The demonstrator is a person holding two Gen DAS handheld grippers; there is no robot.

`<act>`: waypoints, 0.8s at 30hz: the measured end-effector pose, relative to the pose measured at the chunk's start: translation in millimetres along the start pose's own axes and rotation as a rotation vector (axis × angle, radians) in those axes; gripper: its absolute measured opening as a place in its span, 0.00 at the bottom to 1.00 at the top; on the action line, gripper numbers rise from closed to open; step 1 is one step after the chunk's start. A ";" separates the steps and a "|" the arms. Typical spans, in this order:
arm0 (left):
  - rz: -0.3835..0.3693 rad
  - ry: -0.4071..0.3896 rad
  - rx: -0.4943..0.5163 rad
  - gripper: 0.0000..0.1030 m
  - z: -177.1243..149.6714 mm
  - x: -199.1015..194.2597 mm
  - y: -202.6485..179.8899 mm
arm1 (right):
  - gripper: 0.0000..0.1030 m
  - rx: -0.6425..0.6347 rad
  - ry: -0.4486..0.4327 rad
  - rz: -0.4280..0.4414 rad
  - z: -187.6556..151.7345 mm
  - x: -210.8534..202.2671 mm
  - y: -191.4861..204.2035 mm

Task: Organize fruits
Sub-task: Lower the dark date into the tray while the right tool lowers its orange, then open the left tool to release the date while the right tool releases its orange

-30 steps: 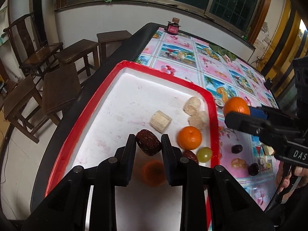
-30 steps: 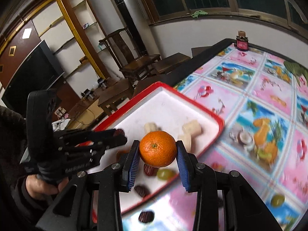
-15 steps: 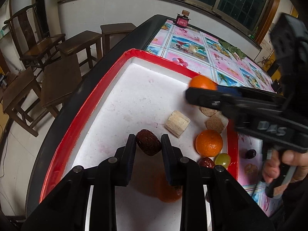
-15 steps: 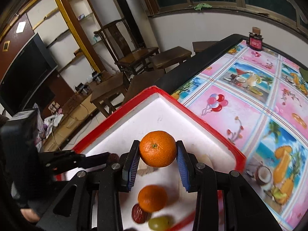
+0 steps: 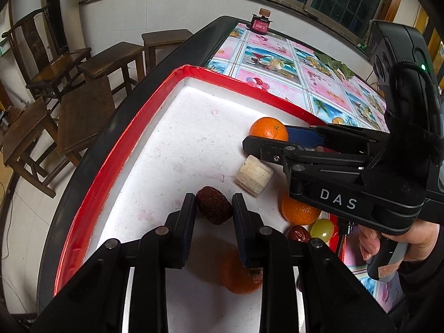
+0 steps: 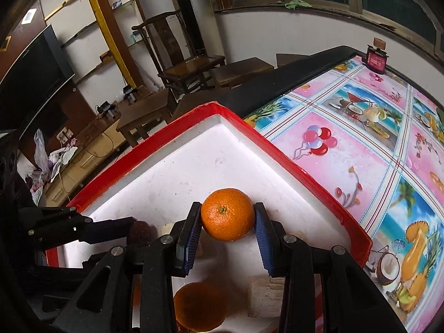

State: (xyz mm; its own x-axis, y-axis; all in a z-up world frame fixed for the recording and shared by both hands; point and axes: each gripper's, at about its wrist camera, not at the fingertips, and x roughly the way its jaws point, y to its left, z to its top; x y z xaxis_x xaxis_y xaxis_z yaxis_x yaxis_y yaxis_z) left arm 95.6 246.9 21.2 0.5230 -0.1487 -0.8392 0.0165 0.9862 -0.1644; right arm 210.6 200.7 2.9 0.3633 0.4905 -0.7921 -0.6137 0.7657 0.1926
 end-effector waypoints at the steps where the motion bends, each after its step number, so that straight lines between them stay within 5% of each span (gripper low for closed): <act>1: 0.000 0.000 0.002 0.24 0.0 0.2 -0.3 | 0.37 0.000 0.001 -0.001 0.1 -0.4 0.8; 7: 0.000 0.001 0.002 0.24 0.2 -0.1 -0.3 | 0.37 -0.002 0.003 -0.010 -3.0 -5.5 5.4; 13: -0.012 0.002 -0.006 0.25 -0.8 0.0 0.0 | 0.48 -0.009 -0.012 -0.017 -4.0 -11.8 7.9; 15: -0.022 0.001 -0.011 0.30 -1.4 -0.4 -0.2 | 0.48 -0.012 -0.017 -0.018 -5.1 -14.8 8.6; 19: -0.012 -0.005 -0.005 0.55 -3.0 -2.3 -2.9 | 0.48 0.001 -0.043 -0.007 -8.9 -29.9 6.6; 24: -0.008 -0.012 -0.011 0.58 -5.2 -6.3 -2.9 | 0.55 0.022 -0.086 0.015 -20.0 -59.4 4.7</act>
State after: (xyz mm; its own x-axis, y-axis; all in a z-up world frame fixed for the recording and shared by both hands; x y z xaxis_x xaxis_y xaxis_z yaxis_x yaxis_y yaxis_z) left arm 87.8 244.6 24.2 0.5335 -0.1559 -0.8313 0.0113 0.9841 -0.1773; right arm 172.1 166.9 39.2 0.4138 0.5353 -0.7364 -0.6041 0.7666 0.2177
